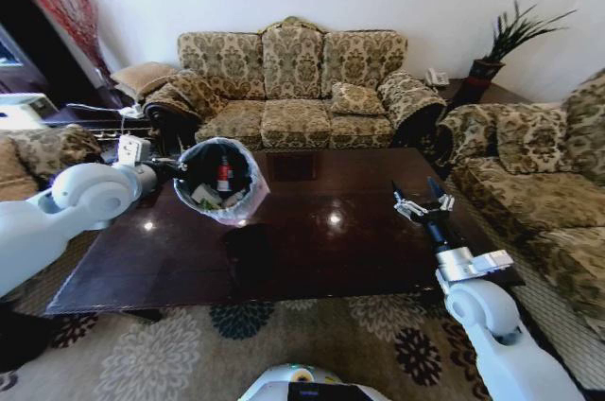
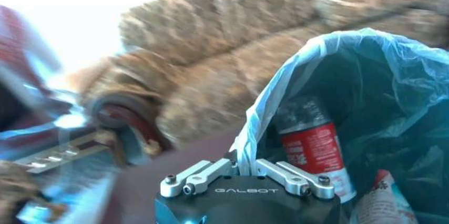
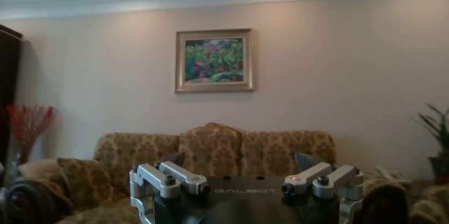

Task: Move to the front of the table and place the trash on the table into the trash bin.

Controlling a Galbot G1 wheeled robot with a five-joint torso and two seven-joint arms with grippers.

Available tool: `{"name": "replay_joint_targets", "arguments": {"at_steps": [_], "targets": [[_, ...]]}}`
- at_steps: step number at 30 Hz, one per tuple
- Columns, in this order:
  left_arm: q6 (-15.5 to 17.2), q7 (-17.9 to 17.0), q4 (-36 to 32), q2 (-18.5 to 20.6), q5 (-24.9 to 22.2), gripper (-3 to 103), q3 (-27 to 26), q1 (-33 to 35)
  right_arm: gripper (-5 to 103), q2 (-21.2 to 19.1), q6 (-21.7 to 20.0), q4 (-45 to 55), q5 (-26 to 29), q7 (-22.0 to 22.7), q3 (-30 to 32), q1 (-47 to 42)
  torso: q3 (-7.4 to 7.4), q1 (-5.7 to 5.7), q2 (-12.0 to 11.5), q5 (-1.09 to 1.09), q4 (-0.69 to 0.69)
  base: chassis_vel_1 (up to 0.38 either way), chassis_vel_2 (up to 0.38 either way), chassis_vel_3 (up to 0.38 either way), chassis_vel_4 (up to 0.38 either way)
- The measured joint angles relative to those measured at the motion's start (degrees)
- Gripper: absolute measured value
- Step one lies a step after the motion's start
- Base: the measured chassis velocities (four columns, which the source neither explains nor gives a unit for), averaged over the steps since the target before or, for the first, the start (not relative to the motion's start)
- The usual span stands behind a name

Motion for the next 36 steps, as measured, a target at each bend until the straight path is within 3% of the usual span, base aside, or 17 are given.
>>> {"name": "replay_joint_targets", "arguments": {"at_steps": [1, 5, 11, 14, 18, 20, 25, 27, 29, 32, 36], "targets": [[0.0, 0.0, 0.0, 0.0, 0.0, 0, 0.0, 0.0, 100, 0.0, 0.0, 0.0, 0.0, 0.0, 0.0, 0.0, 0.00, 0.00, 0.0, 0.00, 0.00, -0.030, -0.100, 0.051, 0.035], [-5.1, 1.8, 13.3, -1.5, 8.7, 0, -0.7, -0.5, 100, -0.2, 1.6, -5.0, -0.6, 0.4, 0.7, -0.3, 0.00, 0.00, 0.0, -0.14, 0.06, 0.013, 0.024, 0.000, -0.008], [-7.7, 3.0, 21.9, -2.8, 10.8, 0, -1.4, -1.2, 100, -0.1, 1.7, -7.1, -0.5, 0.6, 0.5, -0.1, 0.00, 0.00, 0.0, -0.09, 0.18, 0.065, 0.079, -0.011, -0.012], [-10.7, 4.6, 28.5, -4.1, 13.7, 0, -1.5, -1.2, 100, 0.1, 1.2, -8.8, -0.5, 0.7, -0.4, 1.2, 0.00, 0.00, 0.0, 0.01, 0.02, 0.000, 0.000, 0.000, 0.000], [-14.0, 5.6, 36.5, -5.3, 15.6, 0, -1.7, -1.1, 100, 0.1, 0.5, -10.4, -0.6, 1.0, -1.5, 2.3, 0.00, 0.00, 0.0, -0.05, -0.03, -0.013, -0.010, -0.006, -0.004], [-14.6, 6.0, 38.8, -5.4, 15.7, 0, -2.0, -1.1, 100, 0.0, 0.4, -10.9, -0.5, 1.0, -1.7, 2.6, 0.00, 0.01, 0.0, -0.07, -0.02, 0.000, 0.000, 0.000, 0.000], [-16.0, 6.1, 45.3, -5.8, 14.2, 0, -4.5, -0.8, 100, -0.5, 0.3, -13.4, 0.0, 1.0, -2.3, 3.6, -0.01, -0.01, 0.0, -0.03, 0.16, 0.000, 0.000, 0.000, 0.000], [-16.0, 5.8, 46.1, -6.2, 13.8, 0, -5.3, -0.7, 100, -0.5, 0.3, -13.7, 0.0, 1.0, -2.5, 3.7, -0.01, -0.01, 0.0, -0.04, 0.16, 0.000, 0.000, 0.000, 0.000], [-15.7, 4.8, 47.8, -7.1, 13.2, 0, -6.8, -0.5, 100, -0.5, 0.1, -14.1, 0.0, 1.1, -3.1, 4.0, -0.01, -0.01, 0.0, -0.05, 0.06, 0.000, 0.000, 0.000, 0.000], [-14.6, 3.2, 48.7, -7.8, 11.5, 0, -10.6, 1.2, 100, -0.4, 0.0, -14.4, 0.0, 1.1, -3.8, 4.6, -0.01, 0.00, 0.0, -0.02, -0.01, 0.000, 0.000, 0.000, 0.000], [-11.4, 1.1, 47.9, -9.2, 4.3, 0, -23.1, 11.9, 100, -0.4, -0.1, -15.5, 0.3, 1.1, -5.1, 6.1, -0.01, 0.00, 0.0, -0.05, 0.02, 0.000, 0.000, 0.000, 0.000]]}}
